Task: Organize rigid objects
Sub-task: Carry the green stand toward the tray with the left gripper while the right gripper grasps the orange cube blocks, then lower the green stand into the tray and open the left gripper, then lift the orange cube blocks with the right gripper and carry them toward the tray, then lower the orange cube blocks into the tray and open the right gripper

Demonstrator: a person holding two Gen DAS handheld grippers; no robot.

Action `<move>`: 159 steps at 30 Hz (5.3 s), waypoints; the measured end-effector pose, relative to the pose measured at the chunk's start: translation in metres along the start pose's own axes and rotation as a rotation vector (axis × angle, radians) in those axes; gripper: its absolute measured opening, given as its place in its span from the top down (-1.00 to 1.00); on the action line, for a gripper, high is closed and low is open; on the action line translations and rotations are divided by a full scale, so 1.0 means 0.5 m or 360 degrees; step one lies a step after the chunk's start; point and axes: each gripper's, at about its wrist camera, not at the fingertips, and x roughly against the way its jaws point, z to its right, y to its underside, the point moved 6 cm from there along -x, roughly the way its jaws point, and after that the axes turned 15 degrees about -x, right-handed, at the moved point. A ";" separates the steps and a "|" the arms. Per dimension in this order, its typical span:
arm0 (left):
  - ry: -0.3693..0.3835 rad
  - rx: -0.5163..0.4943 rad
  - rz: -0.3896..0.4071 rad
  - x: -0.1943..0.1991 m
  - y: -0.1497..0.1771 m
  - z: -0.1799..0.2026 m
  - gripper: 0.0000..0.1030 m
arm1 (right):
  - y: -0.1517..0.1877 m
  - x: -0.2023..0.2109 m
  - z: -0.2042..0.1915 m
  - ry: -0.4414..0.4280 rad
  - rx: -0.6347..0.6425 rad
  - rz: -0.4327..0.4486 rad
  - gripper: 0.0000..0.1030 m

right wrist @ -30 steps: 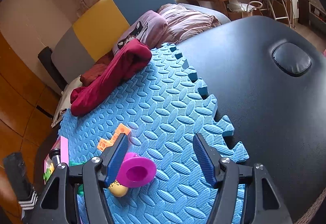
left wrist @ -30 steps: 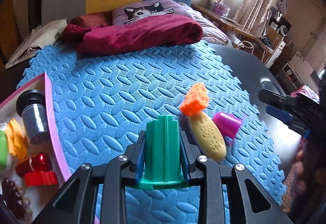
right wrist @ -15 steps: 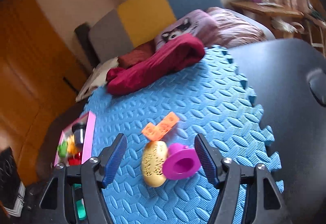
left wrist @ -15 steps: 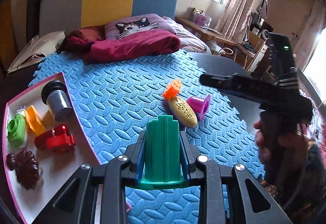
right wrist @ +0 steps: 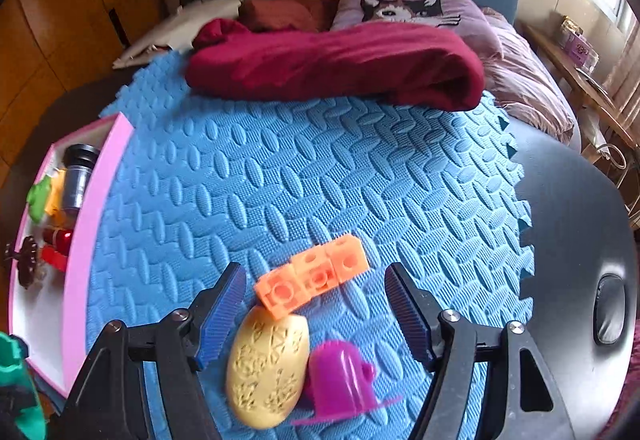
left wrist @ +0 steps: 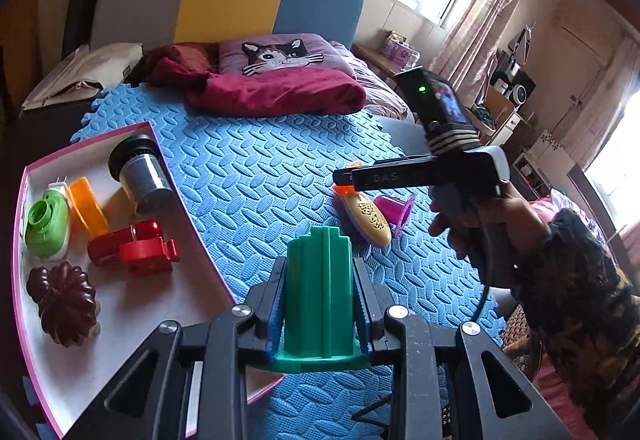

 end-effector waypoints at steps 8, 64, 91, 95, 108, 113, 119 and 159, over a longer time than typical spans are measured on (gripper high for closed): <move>-0.0009 0.0040 0.0013 0.010 0.008 -0.020 0.42 | 0.023 0.001 -0.024 -0.0003 0.0043 0.0064 -0.25; -0.0306 0.0378 -0.0154 -0.096 0.063 -0.236 0.39 | 0.173 0.060 -0.179 -0.0288 0.0275 0.0231 -0.25; -0.0625 0.0209 -0.0018 0.065 0.110 -0.161 -0.31 | 0.185 0.027 -0.179 -0.0217 0.0270 0.0189 -0.24; -0.0630 0.0229 -0.0024 0.076 0.125 -0.162 -0.32 | 0.185 0.028 -0.175 -0.0227 0.0244 0.0180 -0.25; -0.0650 0.0286 -0.0026 0.104 0.165 -0.176 -0.32 | 0.187 0.024 -0.178 -0.0200 0.0233 0.0236 -0.21; -0.0662 0.0305 -0.0009 0.120 0.172 -0.184 -0.32 | 0.189 0.026 -0.177 -0.0198 0.0217 0.0262 -0.21; -0.0679 0.0323 0.0004 0.139 0.186 -0.195 -0.32 | 0.195 0.030 -0.175 -0.0178 0.0179 0.0312 -0.21; -0.0872 0.0602 0.0022 0.239 0.294 -0.334 -0.31 | 0.271 0.186 -0.421 -0.0526 0.0490 0.0415 -0.20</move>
